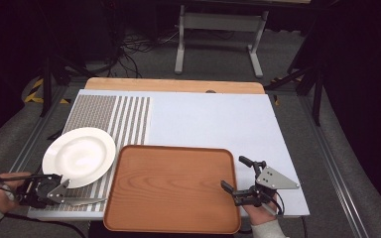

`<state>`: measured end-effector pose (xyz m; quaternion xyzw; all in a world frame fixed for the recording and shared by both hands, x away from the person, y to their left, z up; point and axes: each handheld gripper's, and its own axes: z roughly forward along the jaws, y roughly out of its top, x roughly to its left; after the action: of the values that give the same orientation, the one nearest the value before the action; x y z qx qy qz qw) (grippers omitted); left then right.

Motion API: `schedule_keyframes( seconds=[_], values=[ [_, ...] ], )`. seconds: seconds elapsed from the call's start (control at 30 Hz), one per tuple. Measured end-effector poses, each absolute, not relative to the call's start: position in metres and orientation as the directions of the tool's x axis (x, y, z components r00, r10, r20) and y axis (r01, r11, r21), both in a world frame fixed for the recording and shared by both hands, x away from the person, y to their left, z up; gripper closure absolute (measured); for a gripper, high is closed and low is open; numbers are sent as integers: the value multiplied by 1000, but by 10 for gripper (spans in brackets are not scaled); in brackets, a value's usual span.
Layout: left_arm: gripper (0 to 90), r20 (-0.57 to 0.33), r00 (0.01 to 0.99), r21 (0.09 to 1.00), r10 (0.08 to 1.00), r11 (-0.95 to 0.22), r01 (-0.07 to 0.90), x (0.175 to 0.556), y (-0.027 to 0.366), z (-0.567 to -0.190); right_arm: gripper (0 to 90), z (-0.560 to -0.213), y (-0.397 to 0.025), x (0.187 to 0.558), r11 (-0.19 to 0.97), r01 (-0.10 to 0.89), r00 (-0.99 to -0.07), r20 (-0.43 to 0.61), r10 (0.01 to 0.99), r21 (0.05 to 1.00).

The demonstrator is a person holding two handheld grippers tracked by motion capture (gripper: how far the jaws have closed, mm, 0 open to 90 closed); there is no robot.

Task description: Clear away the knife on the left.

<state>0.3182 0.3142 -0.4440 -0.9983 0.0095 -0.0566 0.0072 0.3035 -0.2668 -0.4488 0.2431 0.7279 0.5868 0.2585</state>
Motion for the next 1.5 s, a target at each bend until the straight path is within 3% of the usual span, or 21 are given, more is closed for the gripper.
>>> schedule_keyframes(
  seconds=[0.1, 0.63, 0.7, 0.93, 1.27, 1.5],
  values=[
    [801, 121, 992, -32, -26, -999, -22, 318, 313, -440, 19, -448, -267, 303, 194, 50, -747, -92, 658, 980],
    [800, 189, 982, 152, 14, -988, -15, 314, 296, -393, 19, -448, -268, 303, 190, 48, -744, -92, 662, 981],
    [800, 186, 980, 160, 74, -986, 44, 314, 290, -388, 19, -448, -268, 303, 188, 48, -745, -91, 661, 981],
    [801, 163, 979, 214, 125, -973, 88, 315, 281, -380, 19, -448, -269, 303, 191, 46, -744, -94, 661, 980],
    [800, 85, 959, 290, 269, -928, 234, 322, 272, -371, 19, -447, -272, 302, 188, 43, -738, -95, 668, 981],
    [800, 60, 955, 337, 292, -906, 256, 323, 261, -364, 19, -447, -272, 303, 184, 46, -740, -91, 667, 982]
  ],
)
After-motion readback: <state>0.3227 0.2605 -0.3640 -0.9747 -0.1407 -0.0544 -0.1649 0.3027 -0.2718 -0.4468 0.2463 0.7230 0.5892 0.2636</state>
